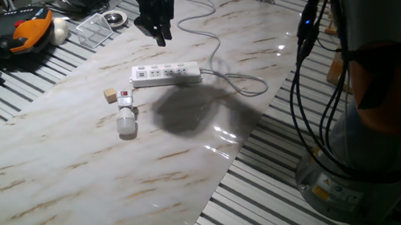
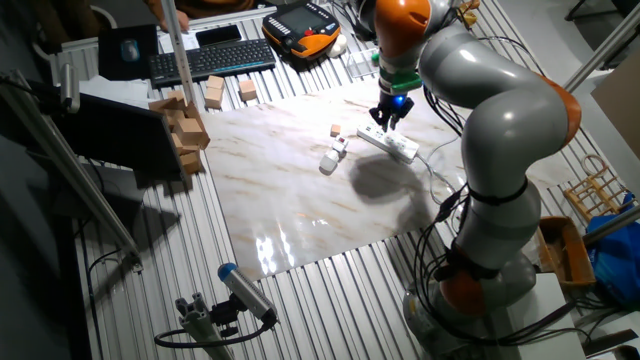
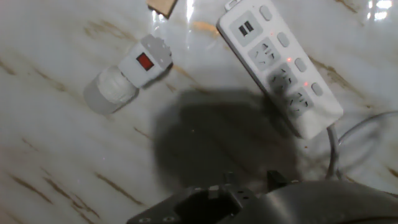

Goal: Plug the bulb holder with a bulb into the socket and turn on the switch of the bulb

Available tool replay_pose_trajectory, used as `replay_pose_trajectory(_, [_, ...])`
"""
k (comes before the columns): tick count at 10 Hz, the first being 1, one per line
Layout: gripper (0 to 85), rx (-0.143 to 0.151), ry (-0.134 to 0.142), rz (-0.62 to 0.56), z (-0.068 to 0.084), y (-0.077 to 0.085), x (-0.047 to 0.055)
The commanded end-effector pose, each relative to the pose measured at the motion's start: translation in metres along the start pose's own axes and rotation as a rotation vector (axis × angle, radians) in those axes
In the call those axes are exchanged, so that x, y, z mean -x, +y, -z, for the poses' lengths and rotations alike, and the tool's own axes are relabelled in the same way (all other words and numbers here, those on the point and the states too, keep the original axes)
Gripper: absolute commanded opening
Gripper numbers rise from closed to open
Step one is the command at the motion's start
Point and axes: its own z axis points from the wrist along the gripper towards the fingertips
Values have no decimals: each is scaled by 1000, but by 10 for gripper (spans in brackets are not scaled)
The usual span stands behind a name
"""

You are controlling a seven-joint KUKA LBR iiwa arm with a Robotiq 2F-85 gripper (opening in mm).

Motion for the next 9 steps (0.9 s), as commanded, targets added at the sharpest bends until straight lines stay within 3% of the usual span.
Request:
replay_pose_trajectory(1, [0,15,3,-87,0,0,0])
replay_pose_trajectory(2, [0,26,-2,-103,0,0,0])
replay_pose_trajectory(3, [0,84,1,-133,0,0,0])
replay_pose_trajectory(4, [0,97,6,-175,0,0,0])
replay_pose_trajectory(5, [0,77,1,-222,0,0,0])
replay_pose_trajectory(6, [0,34,-11,-257,0,0,0])
replay_pose_trajectory(9, [0,42,-1,-358,0,0,0])
